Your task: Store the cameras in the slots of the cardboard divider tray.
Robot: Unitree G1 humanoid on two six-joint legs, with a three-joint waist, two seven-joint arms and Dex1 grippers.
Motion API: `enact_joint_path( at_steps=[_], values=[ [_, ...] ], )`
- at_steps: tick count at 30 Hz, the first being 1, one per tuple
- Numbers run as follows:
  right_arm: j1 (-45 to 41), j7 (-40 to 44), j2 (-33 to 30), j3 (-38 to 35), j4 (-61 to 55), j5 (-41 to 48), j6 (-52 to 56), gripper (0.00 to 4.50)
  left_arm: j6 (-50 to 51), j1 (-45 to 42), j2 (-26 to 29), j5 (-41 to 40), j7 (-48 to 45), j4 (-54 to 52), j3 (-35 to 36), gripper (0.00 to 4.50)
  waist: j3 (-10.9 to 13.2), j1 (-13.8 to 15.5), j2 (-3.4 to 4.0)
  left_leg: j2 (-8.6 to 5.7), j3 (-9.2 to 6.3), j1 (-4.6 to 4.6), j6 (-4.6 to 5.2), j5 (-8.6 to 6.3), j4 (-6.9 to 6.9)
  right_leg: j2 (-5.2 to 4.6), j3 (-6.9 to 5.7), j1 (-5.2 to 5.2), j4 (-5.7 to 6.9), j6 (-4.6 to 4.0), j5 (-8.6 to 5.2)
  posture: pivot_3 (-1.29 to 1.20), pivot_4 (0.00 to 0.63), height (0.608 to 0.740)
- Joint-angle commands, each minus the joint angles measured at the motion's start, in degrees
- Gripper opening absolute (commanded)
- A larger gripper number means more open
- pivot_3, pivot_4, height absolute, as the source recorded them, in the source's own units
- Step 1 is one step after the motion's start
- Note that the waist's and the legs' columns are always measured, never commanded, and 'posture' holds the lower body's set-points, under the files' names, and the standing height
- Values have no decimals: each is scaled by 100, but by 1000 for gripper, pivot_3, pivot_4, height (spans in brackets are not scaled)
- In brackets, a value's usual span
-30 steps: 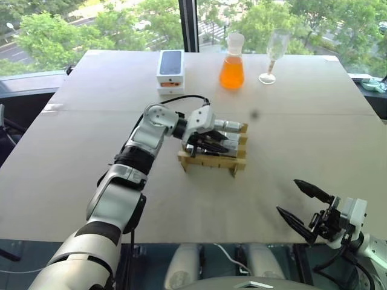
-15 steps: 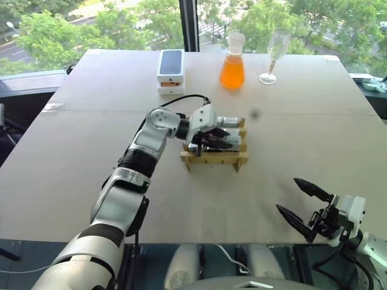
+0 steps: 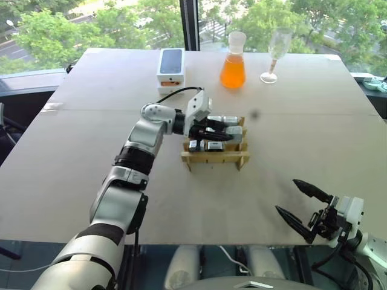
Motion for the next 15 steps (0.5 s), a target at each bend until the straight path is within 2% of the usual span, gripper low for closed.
enact_joint_path(
  at_steps=[1, 15],
  values=[
    [-4, 75, 16, -52, -110, 39, -145, 4500, -96, -10, 122, 97, -9, -194, 1, 751, 0, -3, 0, 0, 0, 0, 0, 0, 0, 0, 0, -1, 0, 0, 0, 0, 150, 740],
    [48, 132, 151, -28, 67, -60, -372, 4500, -650, -42, -219, 575, 292, 618, -114, 751, 0, 6, 0, -3, 1, 1, 0, 0, -2, -2, 1, -1, 0, 0, 0, 0, 150, 740]
  ],
)
